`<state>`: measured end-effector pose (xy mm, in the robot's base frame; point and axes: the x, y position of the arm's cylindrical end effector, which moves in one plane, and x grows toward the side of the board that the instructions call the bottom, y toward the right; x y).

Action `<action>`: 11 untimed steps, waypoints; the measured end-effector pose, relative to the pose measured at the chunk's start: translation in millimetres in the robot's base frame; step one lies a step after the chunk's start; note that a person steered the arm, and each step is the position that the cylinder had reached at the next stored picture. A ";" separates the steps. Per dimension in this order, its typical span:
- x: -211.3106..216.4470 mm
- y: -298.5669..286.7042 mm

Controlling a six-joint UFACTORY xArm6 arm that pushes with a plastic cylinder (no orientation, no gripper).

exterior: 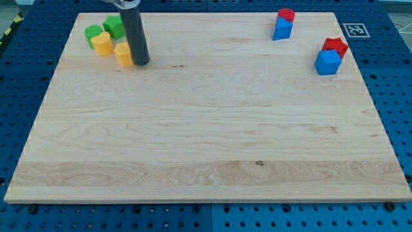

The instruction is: Nudge the blue triangle and red circle right a bit

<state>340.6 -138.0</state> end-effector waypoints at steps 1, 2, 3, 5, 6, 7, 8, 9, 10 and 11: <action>-10.0 -10.4; -13.4 -21.9; -13.4 -25.1; 19.2 24.3; 23.7 86.8; 23.0 128.8; 22.9 162.0; 22.9 163.0; -3.0 202.3; -18.4 221.3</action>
<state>322.2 83.3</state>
